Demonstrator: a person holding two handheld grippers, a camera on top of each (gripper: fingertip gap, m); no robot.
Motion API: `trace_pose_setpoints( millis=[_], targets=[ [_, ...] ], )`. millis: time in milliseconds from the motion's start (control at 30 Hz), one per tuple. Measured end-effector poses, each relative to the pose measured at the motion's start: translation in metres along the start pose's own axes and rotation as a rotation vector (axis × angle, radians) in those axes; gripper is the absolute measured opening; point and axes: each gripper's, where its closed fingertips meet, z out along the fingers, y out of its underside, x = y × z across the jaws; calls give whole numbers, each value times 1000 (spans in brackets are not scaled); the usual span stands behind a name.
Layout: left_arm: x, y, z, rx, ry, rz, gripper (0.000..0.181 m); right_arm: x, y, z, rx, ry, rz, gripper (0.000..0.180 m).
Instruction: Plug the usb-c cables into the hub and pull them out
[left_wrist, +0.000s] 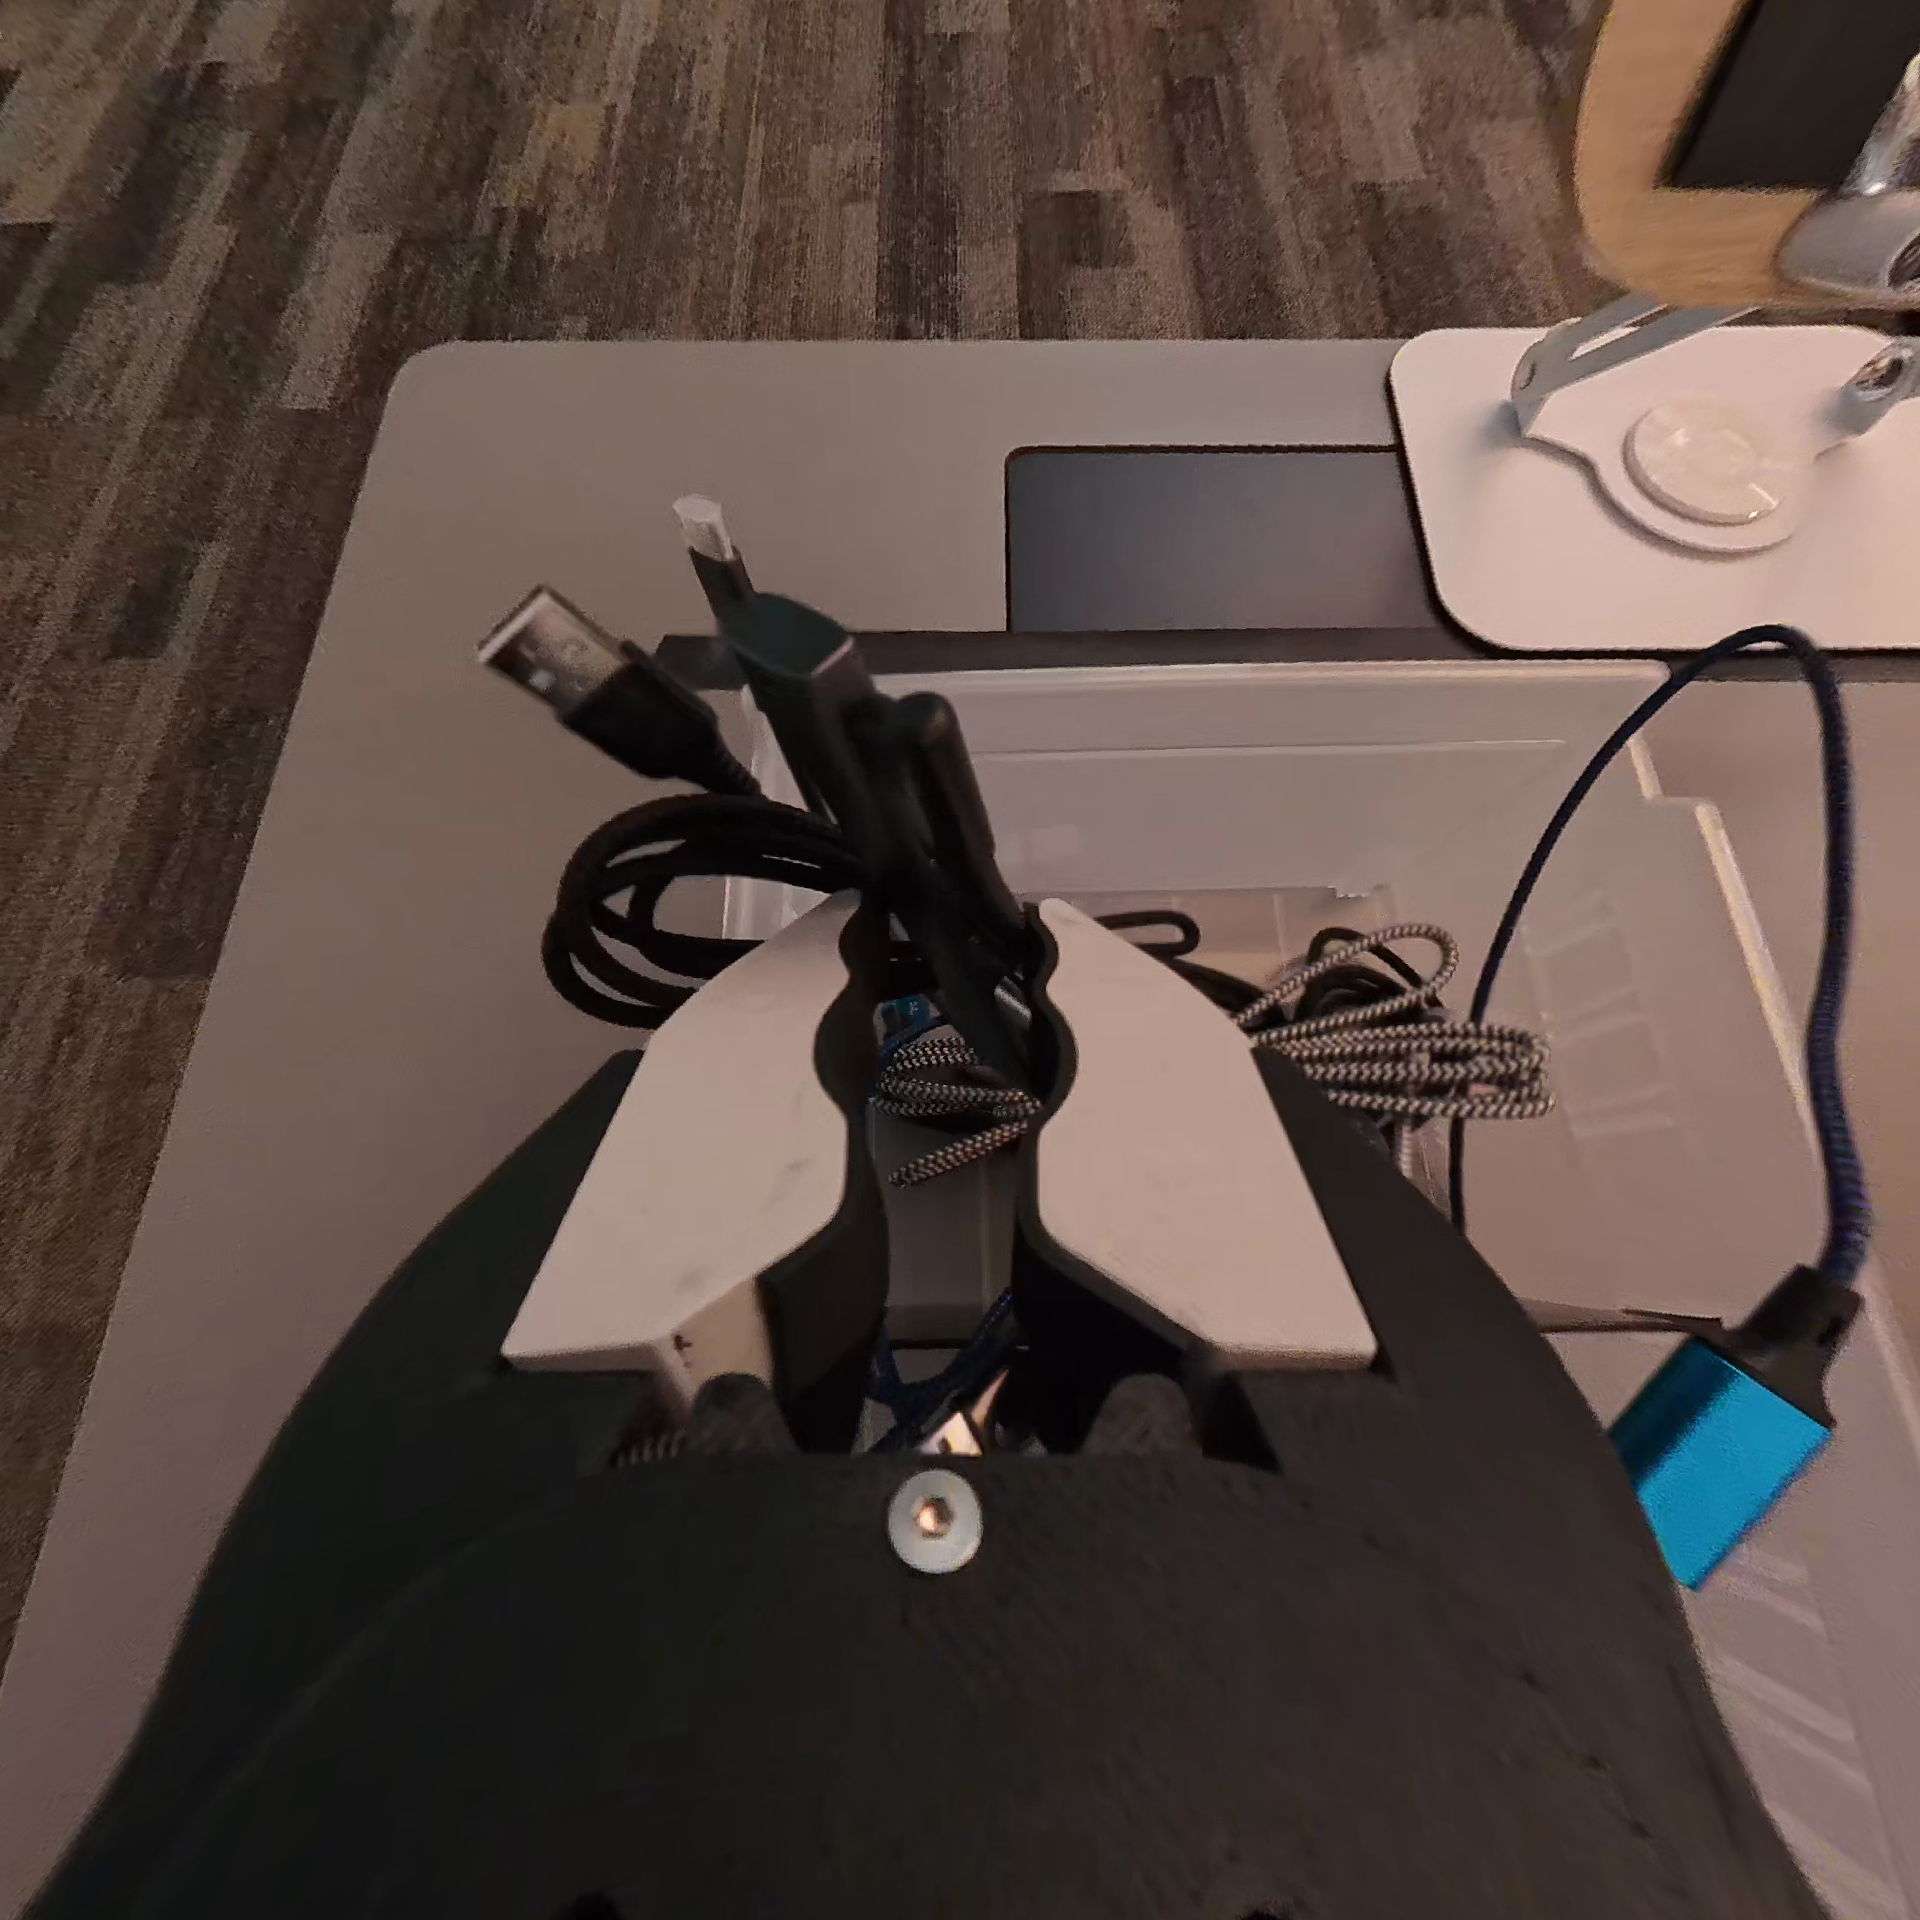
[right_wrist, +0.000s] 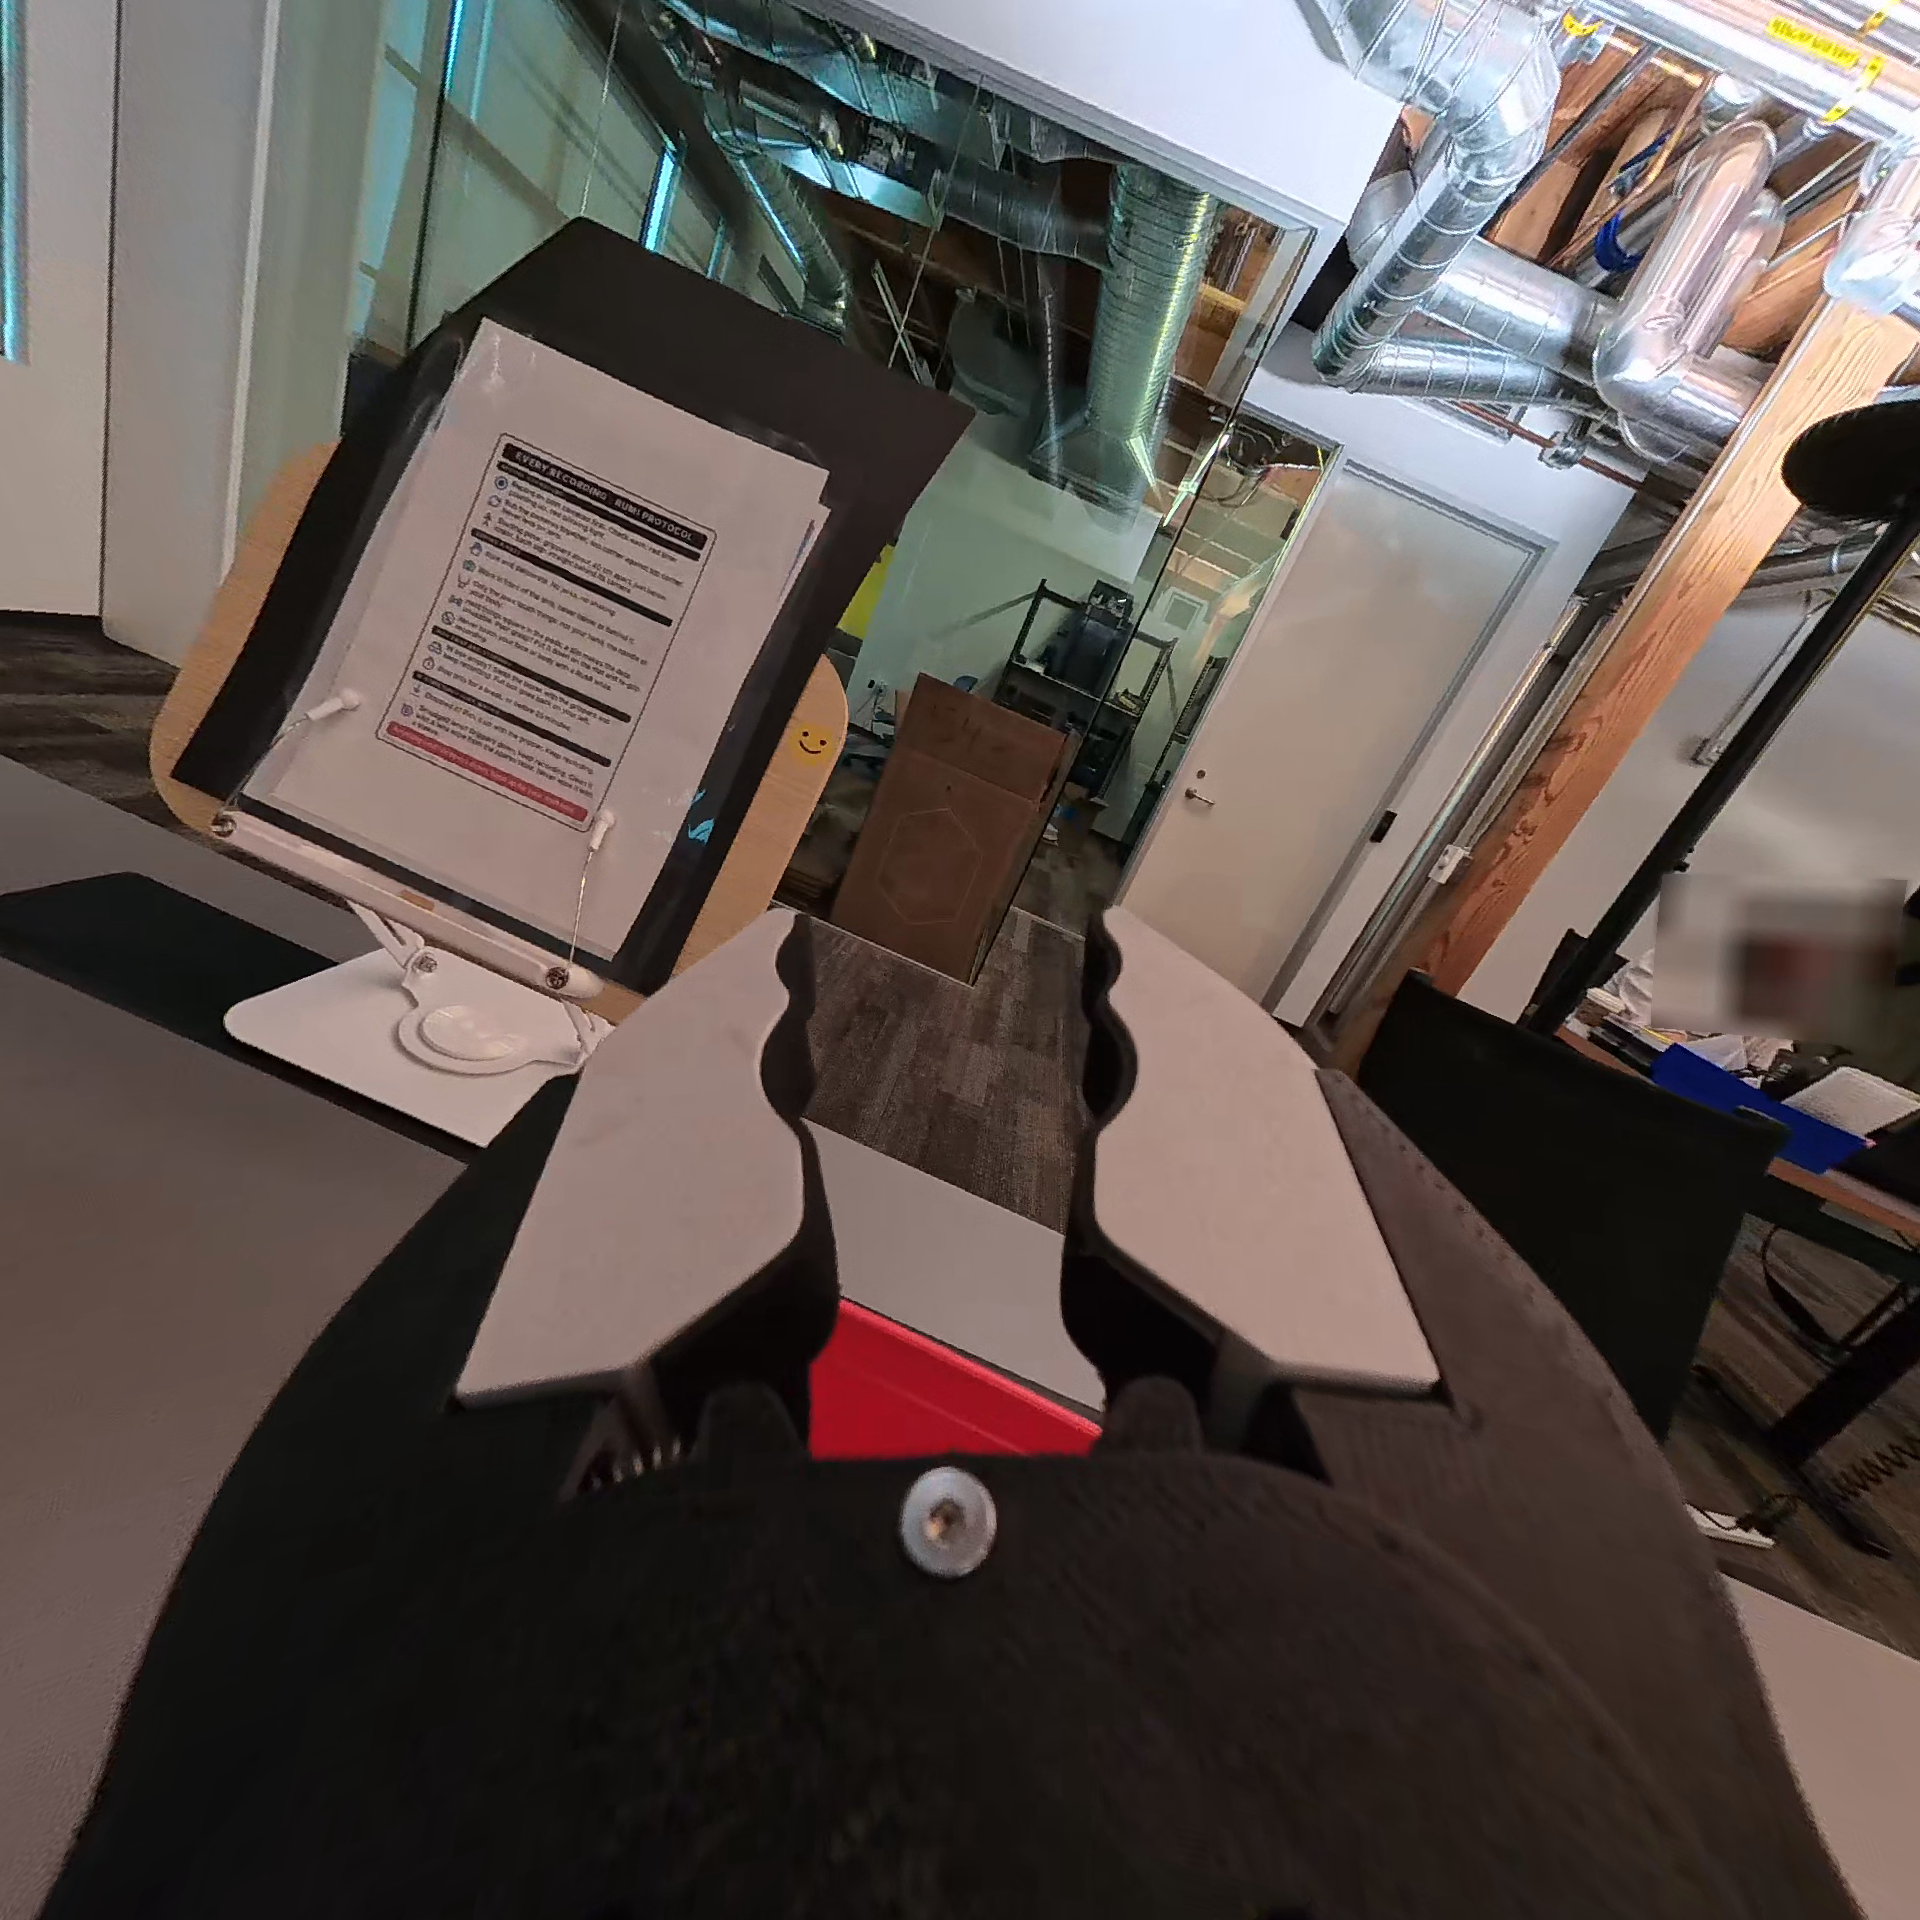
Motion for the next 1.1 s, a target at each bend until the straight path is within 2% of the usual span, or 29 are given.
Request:
trace_pose_setpoints(
  millis=[300, 700, 1100],
  targets=[
    [5, -31, -31, 171, 15, 20, 21, 8, 2, -4, -4, 27, -11, 49],
    [24, -71, -89, 423, 125, 6, 20, 6, 6, -2, -16, 34, -49, 48],
    [39, -86, -119, 548, 236, -26, 14, 7, 10, -1, -35, 49, -83, 49]
  ],
)
